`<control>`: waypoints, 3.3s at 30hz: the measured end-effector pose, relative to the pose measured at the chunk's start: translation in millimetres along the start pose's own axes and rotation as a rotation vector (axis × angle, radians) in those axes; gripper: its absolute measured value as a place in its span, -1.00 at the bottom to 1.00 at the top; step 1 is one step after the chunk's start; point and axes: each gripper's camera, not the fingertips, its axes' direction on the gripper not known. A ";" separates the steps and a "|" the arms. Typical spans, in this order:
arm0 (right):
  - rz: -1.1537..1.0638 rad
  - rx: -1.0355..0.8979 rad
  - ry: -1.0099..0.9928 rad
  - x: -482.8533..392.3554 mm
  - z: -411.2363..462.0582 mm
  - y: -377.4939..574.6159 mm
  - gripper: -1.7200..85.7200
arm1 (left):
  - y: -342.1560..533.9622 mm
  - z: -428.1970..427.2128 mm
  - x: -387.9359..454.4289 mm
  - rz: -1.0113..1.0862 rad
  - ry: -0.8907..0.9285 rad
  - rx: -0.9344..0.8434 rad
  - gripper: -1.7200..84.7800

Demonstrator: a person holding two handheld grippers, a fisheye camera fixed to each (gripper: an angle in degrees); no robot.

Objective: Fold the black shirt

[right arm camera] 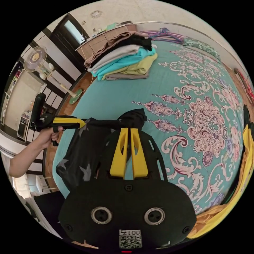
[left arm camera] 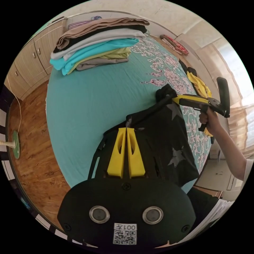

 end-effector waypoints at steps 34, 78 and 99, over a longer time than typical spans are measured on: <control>0.204 -0.141 -0.209 -59.0 -136.3 117.2 -0.80 | 149.6 -186.3 -50.9 -0.262 0.100 -0.167 -0.95; 0.064 0.486 -0.978 -277.2 -318.3 -234.1 -0.97 | -67.9 -528.6 -129.7 -0.586 1.214 0.589 -0.94; 0.266 0.203 -0.880 -329.5 16.8 -231.7 -0.95 | -96.3 -256.7 -72.1 -0.563 1.155 0.490 -0.95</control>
